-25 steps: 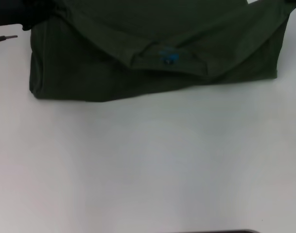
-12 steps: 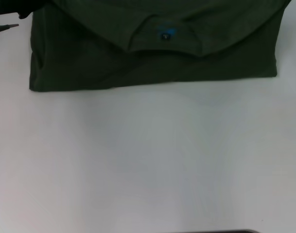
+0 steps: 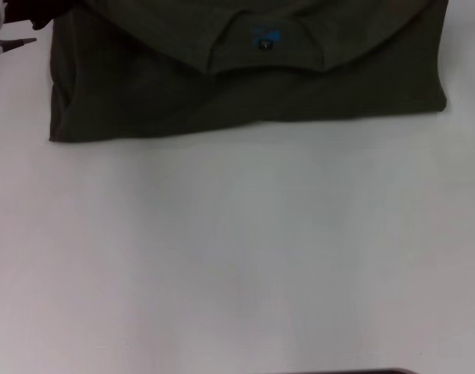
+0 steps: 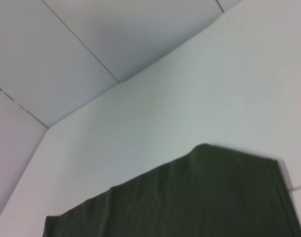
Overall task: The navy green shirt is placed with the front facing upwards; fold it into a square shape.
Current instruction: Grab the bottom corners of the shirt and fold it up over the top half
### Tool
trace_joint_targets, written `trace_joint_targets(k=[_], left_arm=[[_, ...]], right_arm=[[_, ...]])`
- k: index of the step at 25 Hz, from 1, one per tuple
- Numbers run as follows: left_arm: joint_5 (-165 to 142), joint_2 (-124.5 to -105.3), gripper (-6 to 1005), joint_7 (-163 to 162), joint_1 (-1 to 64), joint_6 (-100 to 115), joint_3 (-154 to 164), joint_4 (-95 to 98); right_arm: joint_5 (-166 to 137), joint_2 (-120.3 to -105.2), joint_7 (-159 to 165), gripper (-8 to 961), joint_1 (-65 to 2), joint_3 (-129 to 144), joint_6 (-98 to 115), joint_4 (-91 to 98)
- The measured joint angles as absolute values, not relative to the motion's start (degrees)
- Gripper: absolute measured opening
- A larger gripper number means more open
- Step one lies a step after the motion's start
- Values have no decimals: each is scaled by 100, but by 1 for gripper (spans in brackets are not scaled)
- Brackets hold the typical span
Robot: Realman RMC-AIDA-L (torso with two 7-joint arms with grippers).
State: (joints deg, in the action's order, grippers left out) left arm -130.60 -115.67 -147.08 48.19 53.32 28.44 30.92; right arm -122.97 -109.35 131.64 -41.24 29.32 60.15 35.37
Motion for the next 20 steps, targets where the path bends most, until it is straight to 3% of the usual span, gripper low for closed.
trace_joint_targets(k=[12, 20], left_arm=[[-13063, -11636, 66, -14691, 4871, 5119, 2847, 3083], [-12765, -11647, 67, -14314, 4841, 4950, 2848, 3029]], right_arm=[[-12292, -11106, 12717, 77, -4553, 3394, 5147, 3163], [-12292, -11118, 12721, 109, -4586, 3486, 4959, 3124]])
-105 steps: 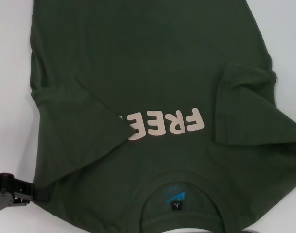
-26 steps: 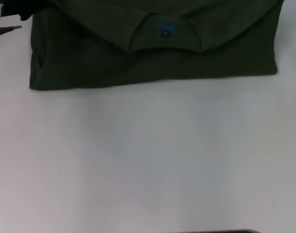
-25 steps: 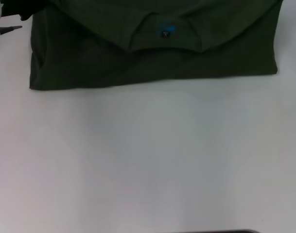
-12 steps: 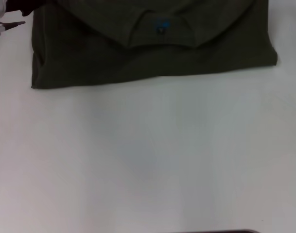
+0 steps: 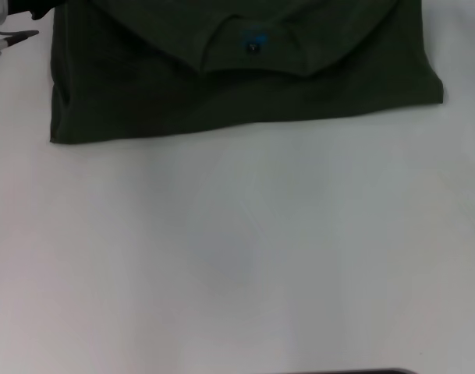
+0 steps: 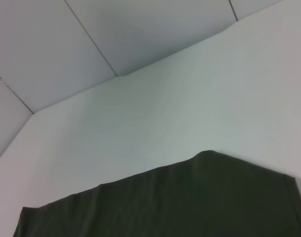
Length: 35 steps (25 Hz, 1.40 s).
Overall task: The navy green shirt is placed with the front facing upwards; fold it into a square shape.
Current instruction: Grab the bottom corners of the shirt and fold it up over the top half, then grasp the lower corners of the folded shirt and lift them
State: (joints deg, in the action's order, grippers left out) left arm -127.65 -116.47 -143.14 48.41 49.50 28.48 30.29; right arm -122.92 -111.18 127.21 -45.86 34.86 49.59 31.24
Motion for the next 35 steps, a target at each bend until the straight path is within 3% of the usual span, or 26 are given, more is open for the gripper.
trace_joint_targets(k=[4, 12, 15, 17, 21, 25, 30, 35], left_arm=[[-12750, -11631, 68, -14316, 4850, 4851, 2848, 2952], [-12730, -11630, 306, -14279, 4893, 4836, 2843, 2945], [-12712, -11615, 426, -14291, 4857, 4947, 2841, 2955], [-12711, -11580, 452, -14290, 4853, 5132, 2842, 2947], [-12720, -11448, 505, -14259, 4792, 5949, 2848, 2987], [-12702, -11283, 505, -14250, 4557, 6882, 2809, 3169], [-12636, -11112, 504, -14335, 4222, 7773, 2814, 3558], [-12726, -10938, 504, -14642, 4015, 8209, 2978, 3599]], right_arm=[[-12335, -11089, 12720, 126, -4588, 3547, 4846, 3079], [-12343, -11020, 12764, 158, -4651, 3896, 4719, 3034], [-12348, -10891, 12827, 310, -4692, 4033, 4902, 3047], [-12352, -10748, 12976, 412, -4736, 4131, 5180, 3041], [-12354, -10560, 13298, 478, -4728, 4203, 6061, 3186], [-12248, -10530, 13336, 544, -4434, 3935, 7247, 3634], [-11846, -10503, 13347, 764, -3971, 3460, 8400, 4142], [-11821, -10440, 13541, 786, -3707, 3346, 8993, 4393]])
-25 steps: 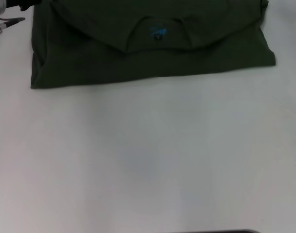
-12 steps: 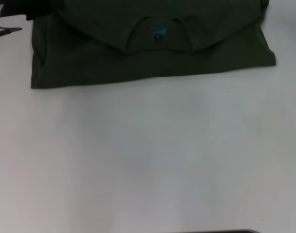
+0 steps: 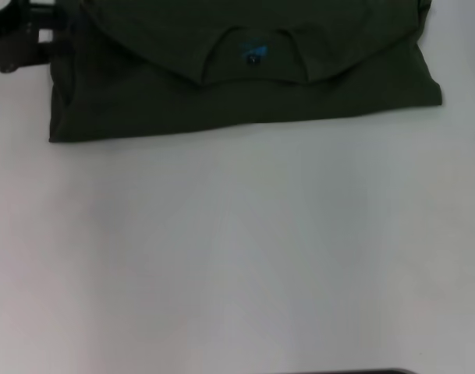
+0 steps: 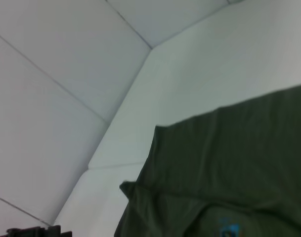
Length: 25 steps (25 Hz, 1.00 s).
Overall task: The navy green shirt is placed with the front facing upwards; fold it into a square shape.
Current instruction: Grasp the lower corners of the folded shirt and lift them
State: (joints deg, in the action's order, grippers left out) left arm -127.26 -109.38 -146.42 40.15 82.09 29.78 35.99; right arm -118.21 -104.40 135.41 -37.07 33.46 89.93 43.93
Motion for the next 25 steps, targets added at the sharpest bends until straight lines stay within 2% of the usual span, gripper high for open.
trace_joint_targets(k=[9, 25], left_arm=[[-13021, -10909, 499, -15241, 3725, 7974, 3376, 3609], [-13813, -11120, 496, -15549, 3862, 6881, 3780, 3534]], right_arm=[[-11827, -10432, 13688, 812, -3573, 3381, 9066, 4371], [-11830, -10466, 13737, 812, -3527, 3375, 9034, 4328]])
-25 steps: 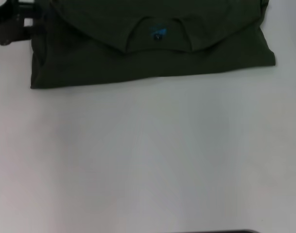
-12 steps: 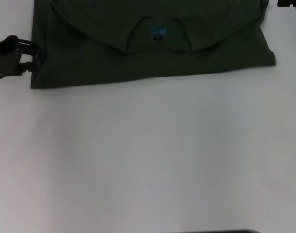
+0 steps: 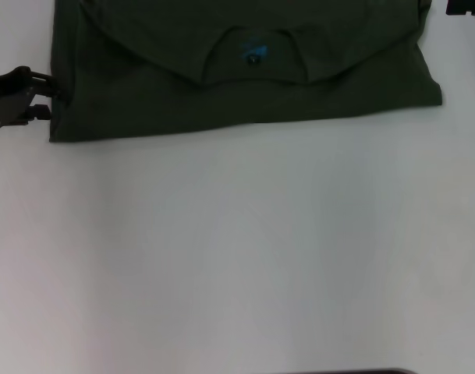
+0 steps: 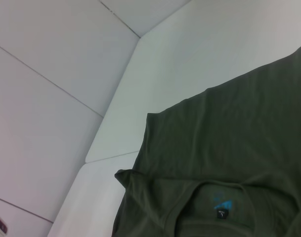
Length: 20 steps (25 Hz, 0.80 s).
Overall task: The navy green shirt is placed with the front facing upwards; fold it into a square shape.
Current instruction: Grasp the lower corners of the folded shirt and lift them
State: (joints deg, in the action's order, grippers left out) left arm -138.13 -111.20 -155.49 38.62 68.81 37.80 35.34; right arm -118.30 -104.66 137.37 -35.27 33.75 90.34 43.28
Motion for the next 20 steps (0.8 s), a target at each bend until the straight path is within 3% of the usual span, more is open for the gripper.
trace_joint_targets(k=[20], left_arm=[[-13829, -11182, 524, -15433, 3921, 6596, 4099, 3243]], right_arm=[[-11830, -10467, 13725, 811, -3442, 3365, 8980, 4324]])
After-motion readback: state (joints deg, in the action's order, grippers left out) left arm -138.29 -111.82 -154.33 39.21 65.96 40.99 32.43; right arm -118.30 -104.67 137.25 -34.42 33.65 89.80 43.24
